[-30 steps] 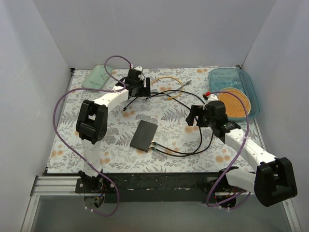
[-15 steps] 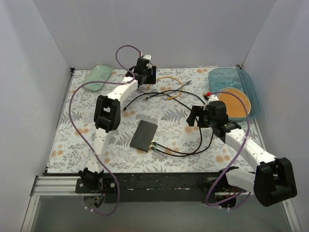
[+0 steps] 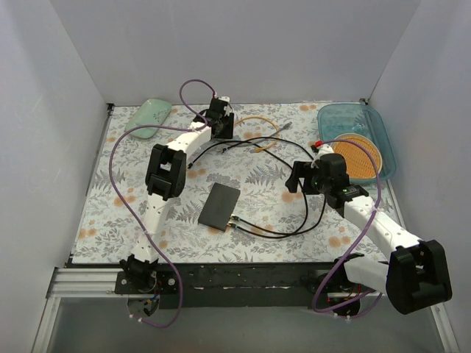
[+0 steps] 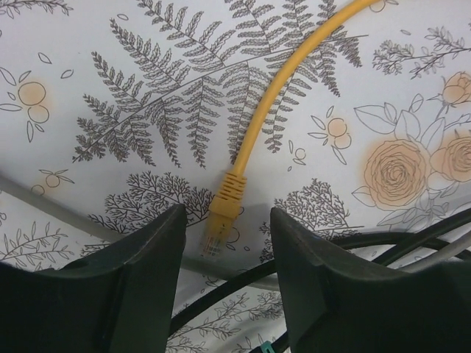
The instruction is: Insert the plug into the switch port
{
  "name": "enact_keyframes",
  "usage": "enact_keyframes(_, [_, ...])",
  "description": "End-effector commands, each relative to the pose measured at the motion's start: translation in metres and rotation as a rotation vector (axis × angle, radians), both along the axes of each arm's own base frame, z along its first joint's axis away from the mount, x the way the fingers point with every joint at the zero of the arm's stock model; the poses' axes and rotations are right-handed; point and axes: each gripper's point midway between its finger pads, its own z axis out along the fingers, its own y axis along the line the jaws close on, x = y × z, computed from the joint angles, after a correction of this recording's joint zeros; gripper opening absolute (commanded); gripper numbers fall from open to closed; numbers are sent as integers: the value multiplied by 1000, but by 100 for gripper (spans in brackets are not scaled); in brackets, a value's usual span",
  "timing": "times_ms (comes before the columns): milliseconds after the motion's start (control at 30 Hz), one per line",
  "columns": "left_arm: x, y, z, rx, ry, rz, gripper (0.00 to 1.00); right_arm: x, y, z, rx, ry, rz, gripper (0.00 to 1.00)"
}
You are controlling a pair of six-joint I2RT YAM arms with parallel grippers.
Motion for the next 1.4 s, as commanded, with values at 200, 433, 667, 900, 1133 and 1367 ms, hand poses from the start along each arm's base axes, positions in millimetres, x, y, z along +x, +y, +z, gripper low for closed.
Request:
enact_keyframes(200, [7, 3, 8, -6, -37, 16, 20, -2, 0, 5, 11, -29, 18, 96])
enact_keyframes(433, [7, -14, 124, -164, -214, -42, 0, -6, 12, 31, 58, -100, 100, 95])
enact_keyframes(667, [-73, -10, 277, -392, -485, -162, 0, -5, 28, 99, 94, -298, 243, 97])
enact_keyframes(900, [-157, -7, 316, -511, -495, -295, 0, -17, 48, 167, 135, -492, 418, 98])
enact_keyframes(1133, [-216, -14, 260, -498, -199, -435, 0, -35, 59, 257, 162, -727, 545, 98])
enact_keyframes(1367, [-243, -1, 233, -421, -123, -466, 0, -54, 82, 291, 284, -769, 719, 98])
